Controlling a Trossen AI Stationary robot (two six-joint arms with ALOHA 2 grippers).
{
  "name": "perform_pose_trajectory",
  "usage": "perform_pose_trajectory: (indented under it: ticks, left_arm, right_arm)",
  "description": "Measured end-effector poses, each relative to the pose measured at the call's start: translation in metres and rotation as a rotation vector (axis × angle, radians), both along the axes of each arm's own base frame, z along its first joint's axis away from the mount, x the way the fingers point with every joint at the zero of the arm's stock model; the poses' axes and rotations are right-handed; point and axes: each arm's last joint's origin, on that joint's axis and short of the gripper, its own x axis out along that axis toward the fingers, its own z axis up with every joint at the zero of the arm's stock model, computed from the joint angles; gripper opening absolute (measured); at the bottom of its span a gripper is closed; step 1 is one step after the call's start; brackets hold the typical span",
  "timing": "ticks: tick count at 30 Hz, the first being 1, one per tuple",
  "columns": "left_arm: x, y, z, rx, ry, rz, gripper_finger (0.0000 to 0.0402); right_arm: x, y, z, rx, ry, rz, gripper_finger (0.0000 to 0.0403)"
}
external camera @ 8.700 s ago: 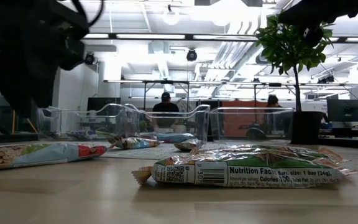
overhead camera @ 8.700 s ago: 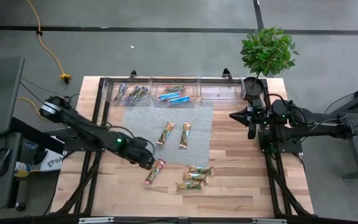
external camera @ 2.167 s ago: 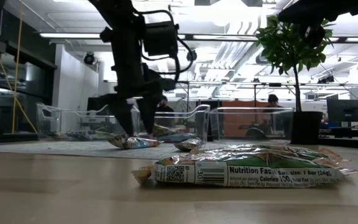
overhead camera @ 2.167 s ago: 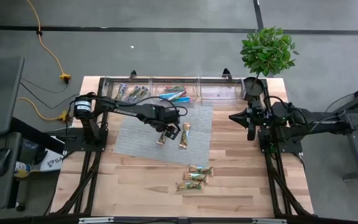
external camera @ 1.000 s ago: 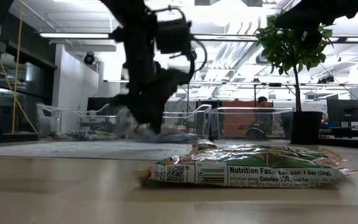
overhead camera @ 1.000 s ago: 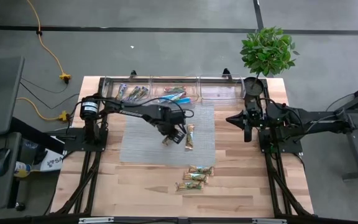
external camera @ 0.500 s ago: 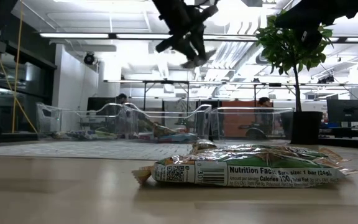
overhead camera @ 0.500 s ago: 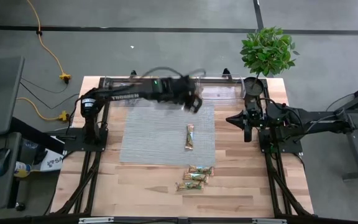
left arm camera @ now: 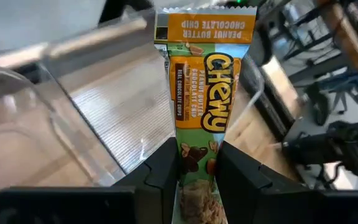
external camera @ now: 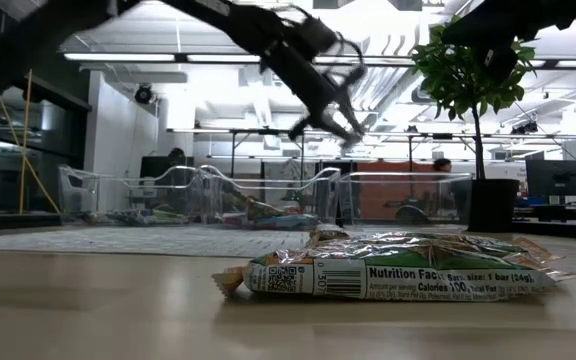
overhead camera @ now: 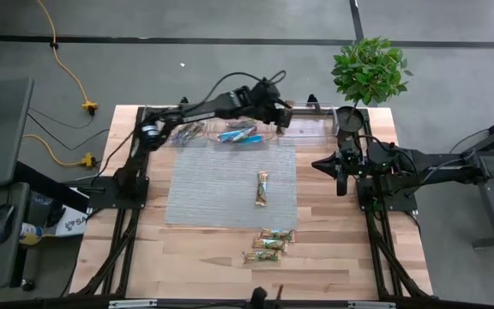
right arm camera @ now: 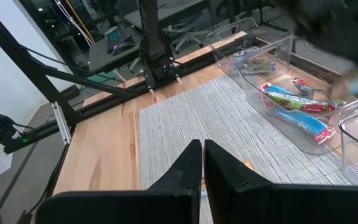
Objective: Pick and place Granola Bars by type
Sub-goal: Put the yellow granola bar into the right transparent bin
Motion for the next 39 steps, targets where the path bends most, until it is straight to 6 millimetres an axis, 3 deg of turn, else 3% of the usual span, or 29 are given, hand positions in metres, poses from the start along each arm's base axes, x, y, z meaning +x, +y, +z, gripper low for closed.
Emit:
perform_pose_trajectory:
  ticks: [4,9,22,31,34,39]
  left_arm:
    - [0.024,0.01,-0.014,-0.013,-0.003,-0.007,0.0094]
    - [0.037,0.018,-0.009,0.051,0.014,0.017,0.0094]
    - [0.036,0.019,-0.011,0.185,0.117,-0.042,0.0094]
    - [0.04,0.02,-0.008,0.216,0.07,-0.076,0.0096]
    - [0.04,0.02,-0.008,0.226,0.072,-0.089,0.011]
    - [0.04,0.019,-0.008,0.235,0.071,-0.112,0.0167]
  right_arm:
    - [0.0,0.0,0.0,0.003,-0.005,-0.001,0.0]
    - [0.0,0.0,0.001,0.008,-0.007,-0.002,0.0]
    - [0.0,0.0,0.001,0.007,-0.012,-0.001,0.0]
    - [0.0,0.0,0.001,0.009,-0.012,-0.002,0.0]
    - [0.0,0.0,0.001,0.009,-0.016,-0.002,0.0]
    - [0.001,0.0,0.003,0.01,-0.029,-0.002,0.0]
